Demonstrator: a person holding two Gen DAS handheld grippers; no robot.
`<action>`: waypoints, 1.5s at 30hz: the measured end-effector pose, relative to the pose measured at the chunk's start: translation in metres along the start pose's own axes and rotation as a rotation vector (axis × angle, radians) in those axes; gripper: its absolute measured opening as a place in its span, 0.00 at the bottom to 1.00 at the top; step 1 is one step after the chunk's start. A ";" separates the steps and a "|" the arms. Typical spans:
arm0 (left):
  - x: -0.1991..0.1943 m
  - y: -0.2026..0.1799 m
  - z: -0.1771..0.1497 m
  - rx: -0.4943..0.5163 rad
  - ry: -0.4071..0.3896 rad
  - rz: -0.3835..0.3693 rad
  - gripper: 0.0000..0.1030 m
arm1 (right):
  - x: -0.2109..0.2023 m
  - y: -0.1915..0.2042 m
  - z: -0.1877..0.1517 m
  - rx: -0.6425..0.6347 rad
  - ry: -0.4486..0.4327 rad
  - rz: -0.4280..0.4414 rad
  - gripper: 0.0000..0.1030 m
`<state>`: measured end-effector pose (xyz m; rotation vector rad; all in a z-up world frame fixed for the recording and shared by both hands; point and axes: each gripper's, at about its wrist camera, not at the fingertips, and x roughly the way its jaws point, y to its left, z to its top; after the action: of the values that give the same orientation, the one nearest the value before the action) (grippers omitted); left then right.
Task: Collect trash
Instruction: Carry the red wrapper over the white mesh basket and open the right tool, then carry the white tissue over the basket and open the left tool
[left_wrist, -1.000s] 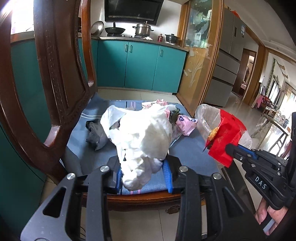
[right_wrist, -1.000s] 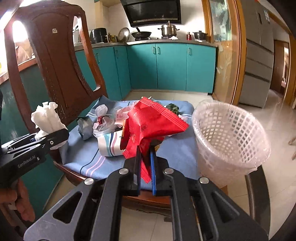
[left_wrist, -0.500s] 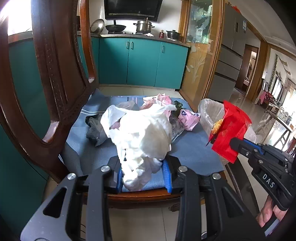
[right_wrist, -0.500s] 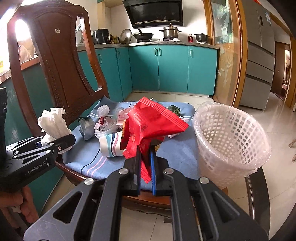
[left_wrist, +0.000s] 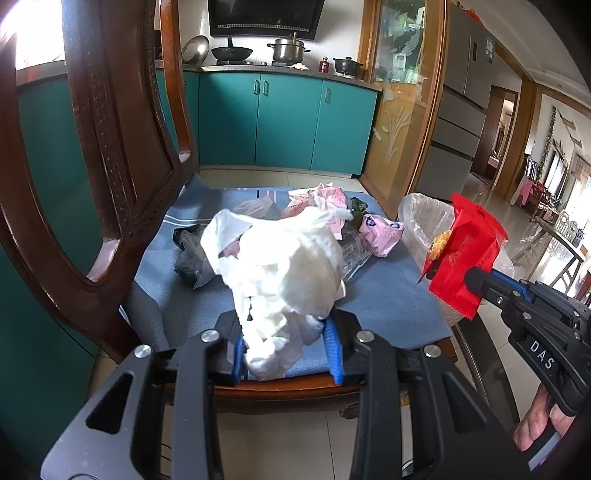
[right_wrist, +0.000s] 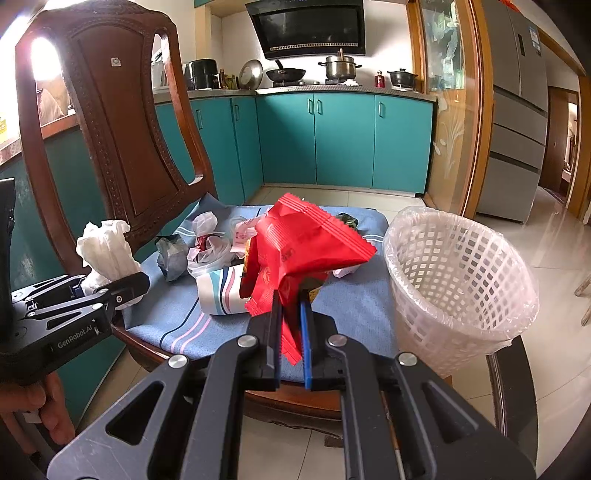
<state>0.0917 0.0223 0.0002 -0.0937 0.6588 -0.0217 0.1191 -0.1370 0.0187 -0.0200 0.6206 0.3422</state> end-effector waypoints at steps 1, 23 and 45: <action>0.000 0.000 0.000 0.001 0.000 0.000 0.33 | 0.000 0.000 0.000 -0.001 0.001 0.000 0.09; 0.000 0.004 -0.002 -0.008 0.000 0.002 0.33 | -0.002 -0.043 0.020 0.052 -0.052 -0.098 0.09; 0.014 -0.017 -0.003 0.025 0.035 -0.011 0.34 | 0.027 -0.172 0.050 0.276 -0.113 -0.343 0.81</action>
<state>0.1014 0.0042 -0.0090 -0.0729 0.6930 -0.0422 0.2233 -0.2845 0.0298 0.1548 0.5365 -0.0757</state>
